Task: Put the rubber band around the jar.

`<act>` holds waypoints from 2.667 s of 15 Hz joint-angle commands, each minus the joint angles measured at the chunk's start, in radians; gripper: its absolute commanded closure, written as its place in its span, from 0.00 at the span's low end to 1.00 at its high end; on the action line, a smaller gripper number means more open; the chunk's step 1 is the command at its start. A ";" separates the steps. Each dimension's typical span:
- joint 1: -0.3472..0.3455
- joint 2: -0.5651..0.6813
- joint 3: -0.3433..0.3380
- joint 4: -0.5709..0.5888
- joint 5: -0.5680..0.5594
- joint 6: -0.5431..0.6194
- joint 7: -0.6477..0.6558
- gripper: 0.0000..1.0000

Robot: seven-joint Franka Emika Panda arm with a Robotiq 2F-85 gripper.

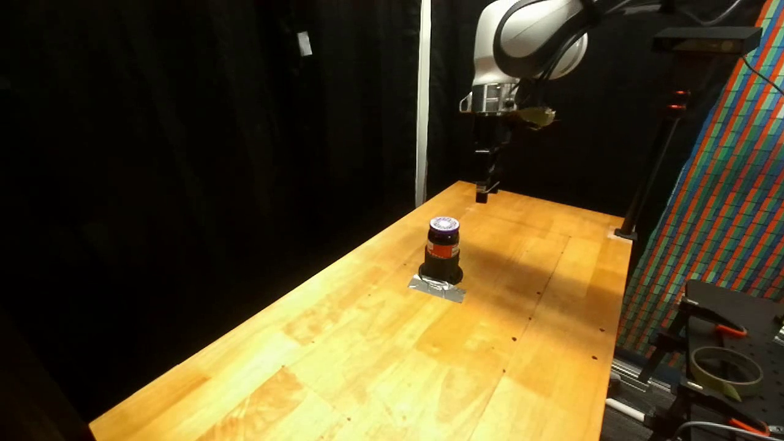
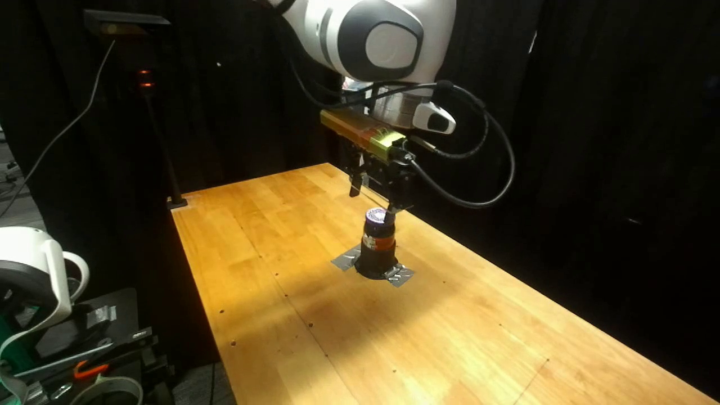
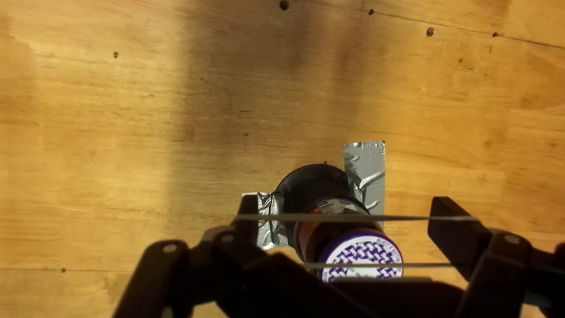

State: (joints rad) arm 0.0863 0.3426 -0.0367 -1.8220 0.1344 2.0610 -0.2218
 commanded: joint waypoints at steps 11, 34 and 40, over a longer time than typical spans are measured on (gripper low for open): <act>-0.006 0.527 0.082 0.758 -0.097 -0.296 0.113 0.00; 0.061 0.782 0.020 1.139 -0.145 -0.600 0.134 0.00; 0.097 0.780 -0.001 1.137 -0.197 -0.582 0.135 0.00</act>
State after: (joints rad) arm 0.1653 1.1236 -0.0184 -0.7017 -0.0329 1.4977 -0.0930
